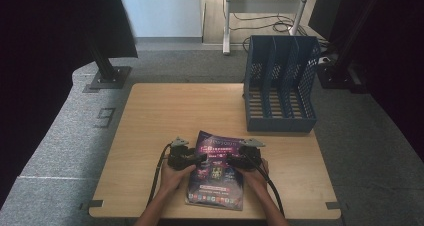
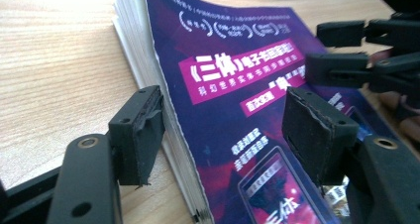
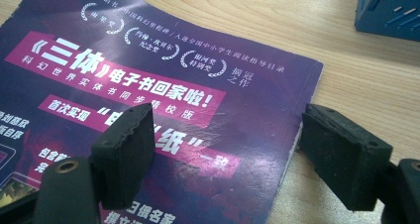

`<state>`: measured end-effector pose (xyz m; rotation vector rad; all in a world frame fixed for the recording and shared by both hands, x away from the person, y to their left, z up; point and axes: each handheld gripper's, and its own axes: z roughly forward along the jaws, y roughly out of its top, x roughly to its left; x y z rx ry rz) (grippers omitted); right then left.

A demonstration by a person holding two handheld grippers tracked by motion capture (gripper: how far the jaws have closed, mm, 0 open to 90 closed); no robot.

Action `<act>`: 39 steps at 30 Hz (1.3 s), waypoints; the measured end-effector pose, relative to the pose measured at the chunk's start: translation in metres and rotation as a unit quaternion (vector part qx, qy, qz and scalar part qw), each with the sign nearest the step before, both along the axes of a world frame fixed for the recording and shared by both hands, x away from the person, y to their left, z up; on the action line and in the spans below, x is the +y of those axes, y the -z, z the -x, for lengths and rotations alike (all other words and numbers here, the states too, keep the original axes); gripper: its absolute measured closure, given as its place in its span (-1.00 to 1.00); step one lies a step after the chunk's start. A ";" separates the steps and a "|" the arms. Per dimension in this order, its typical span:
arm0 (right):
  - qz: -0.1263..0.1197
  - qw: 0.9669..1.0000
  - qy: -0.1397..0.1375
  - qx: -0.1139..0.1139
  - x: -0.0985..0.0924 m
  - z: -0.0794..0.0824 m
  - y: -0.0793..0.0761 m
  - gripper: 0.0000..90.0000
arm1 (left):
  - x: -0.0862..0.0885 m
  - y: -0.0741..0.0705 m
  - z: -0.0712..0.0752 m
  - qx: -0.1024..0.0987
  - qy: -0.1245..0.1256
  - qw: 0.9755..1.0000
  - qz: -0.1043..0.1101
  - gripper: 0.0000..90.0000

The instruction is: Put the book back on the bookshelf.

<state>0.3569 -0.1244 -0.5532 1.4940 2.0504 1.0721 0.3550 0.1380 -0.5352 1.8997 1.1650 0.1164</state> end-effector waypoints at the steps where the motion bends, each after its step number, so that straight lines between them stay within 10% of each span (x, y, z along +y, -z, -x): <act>1: 0.000 1.000 0.000 0.000 0.000 0.000 0.000 -0.53 | 0.000 -0.002 0.001 -0.002 0.002 1.000 0.005 -0.27; 10: 0.000 1.000 -0.002 -0.001 -0.001 0.001 0.000 -0.52 | -0.009 -0.011 0.008 -0.011 0.036 0.999 0.037 -0.18; 17: -0.003 1.000 -0.007 0.000 -0.003 0.001 0.000 -0.50 | -0.032 -0.003 -0.005 -0.011 0.046 0.998 -0.030 -0.17; 39: -0.001 1.000 -0.015 -0.001 -0.005 0.002 0.000 -0.47 | -0.035 -0.003 -0.024 -0.010 0.020 0.998 -0.064 0.11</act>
